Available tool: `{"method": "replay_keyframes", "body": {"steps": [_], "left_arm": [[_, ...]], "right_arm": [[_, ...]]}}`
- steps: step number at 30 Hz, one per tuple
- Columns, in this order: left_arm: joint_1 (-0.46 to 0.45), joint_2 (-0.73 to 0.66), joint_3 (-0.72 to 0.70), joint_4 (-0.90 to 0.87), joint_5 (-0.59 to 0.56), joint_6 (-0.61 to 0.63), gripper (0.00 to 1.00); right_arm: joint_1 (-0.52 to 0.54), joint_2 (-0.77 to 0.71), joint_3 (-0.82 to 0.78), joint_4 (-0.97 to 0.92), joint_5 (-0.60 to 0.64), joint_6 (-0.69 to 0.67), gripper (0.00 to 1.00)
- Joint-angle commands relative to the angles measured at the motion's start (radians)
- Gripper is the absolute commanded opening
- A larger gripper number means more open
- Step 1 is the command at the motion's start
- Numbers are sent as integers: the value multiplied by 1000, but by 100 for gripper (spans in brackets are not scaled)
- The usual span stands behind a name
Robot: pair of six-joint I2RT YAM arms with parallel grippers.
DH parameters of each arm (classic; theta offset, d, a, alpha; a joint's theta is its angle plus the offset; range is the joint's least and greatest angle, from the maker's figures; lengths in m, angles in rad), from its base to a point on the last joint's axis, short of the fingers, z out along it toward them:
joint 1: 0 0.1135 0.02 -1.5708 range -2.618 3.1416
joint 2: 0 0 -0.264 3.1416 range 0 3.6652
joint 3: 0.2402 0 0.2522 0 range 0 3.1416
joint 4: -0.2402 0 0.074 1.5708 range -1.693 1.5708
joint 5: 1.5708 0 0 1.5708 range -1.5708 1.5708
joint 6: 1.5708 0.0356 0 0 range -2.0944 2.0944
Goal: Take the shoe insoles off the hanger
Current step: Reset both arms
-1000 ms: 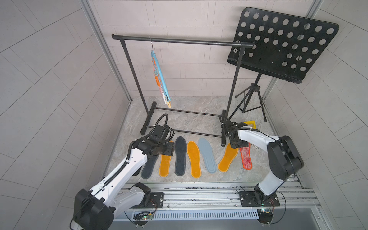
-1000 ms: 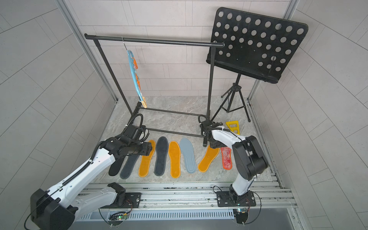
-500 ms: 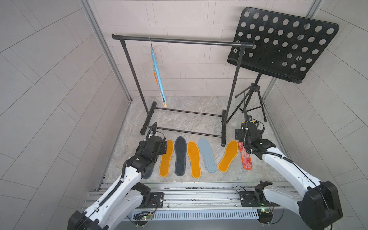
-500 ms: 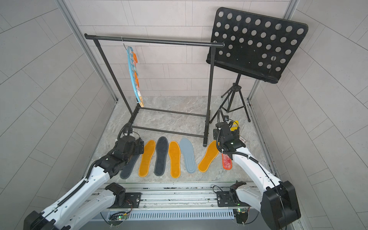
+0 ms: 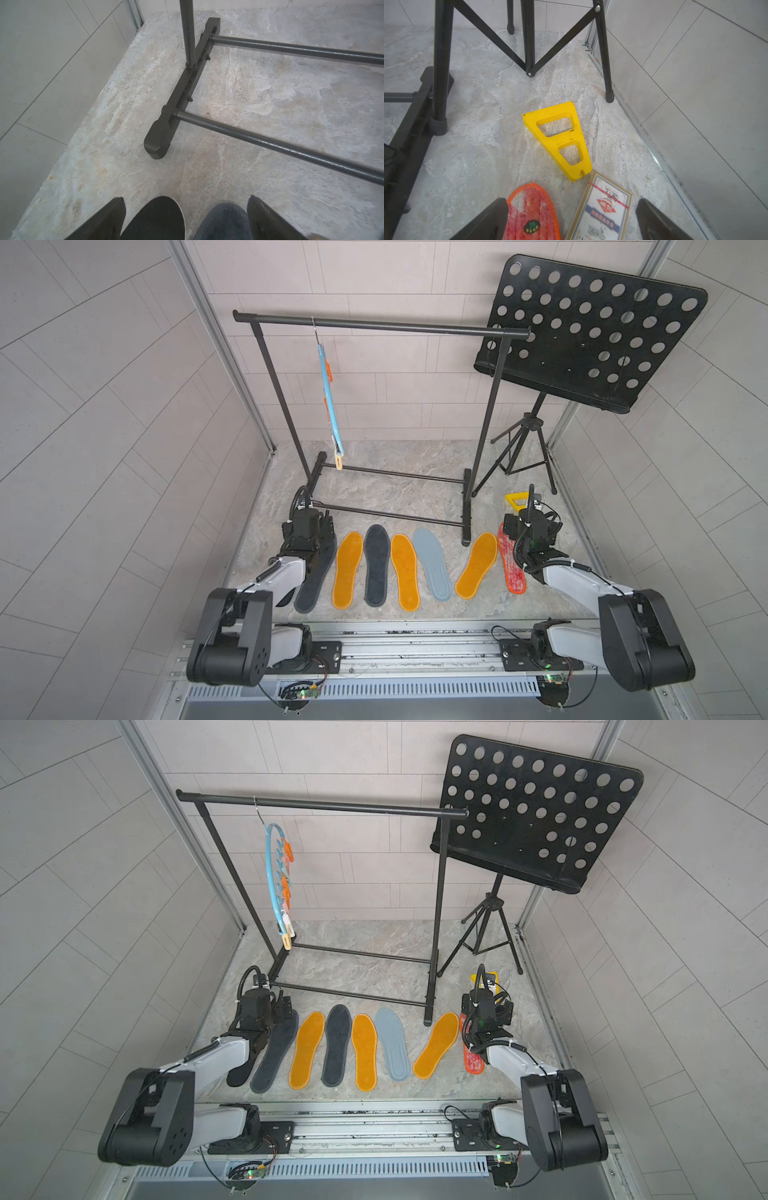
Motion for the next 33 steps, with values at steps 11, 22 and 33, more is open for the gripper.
{"method": "replay_keyframes", "body": {"steps": [11, 22, 33], "left_arm": [[43, 202, 2, 357, 152, 58, 98], [51, 204, 7, 345, 155, 50, 100], [17, 196, 0, 353, 93, 67, 100]], "right_arm": [[-44, 264, -47, 485, -107, -49, 100], [-38, 264, -39, 466, -101, -59, 100], [-35, 264, -40, 466, -101, -57, 100]]}}
